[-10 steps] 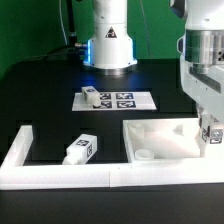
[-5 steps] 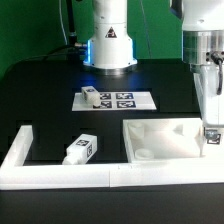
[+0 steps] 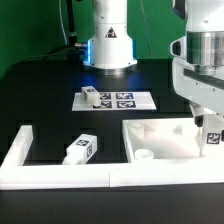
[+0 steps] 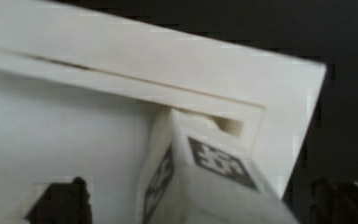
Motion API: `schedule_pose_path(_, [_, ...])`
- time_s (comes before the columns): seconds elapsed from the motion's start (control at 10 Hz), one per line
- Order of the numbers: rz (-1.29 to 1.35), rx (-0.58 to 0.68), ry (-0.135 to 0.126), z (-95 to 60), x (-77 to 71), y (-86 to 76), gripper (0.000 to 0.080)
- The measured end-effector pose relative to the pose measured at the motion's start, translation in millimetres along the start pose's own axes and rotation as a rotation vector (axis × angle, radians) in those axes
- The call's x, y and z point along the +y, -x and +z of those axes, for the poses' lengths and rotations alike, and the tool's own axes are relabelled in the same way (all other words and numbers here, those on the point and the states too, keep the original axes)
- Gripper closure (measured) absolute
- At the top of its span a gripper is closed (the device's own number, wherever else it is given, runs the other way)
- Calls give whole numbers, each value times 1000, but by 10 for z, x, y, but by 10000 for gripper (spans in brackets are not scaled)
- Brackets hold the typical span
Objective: Assemble one leg
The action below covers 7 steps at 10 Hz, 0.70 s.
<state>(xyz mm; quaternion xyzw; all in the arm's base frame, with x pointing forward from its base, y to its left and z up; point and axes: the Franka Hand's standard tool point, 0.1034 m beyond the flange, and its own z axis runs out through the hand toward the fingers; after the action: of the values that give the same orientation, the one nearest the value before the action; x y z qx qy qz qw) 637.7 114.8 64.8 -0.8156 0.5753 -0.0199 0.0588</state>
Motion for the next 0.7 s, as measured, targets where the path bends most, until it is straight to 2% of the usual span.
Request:
schedule_pose_path(0.1, [-51,5,-10,7,-1,33,160])
schedule_pose_path(0.4, [-226,10,-6,13,8,1,151])
schedule_pose_path(0.7, [-738,27,15,30,-5,-28,151])
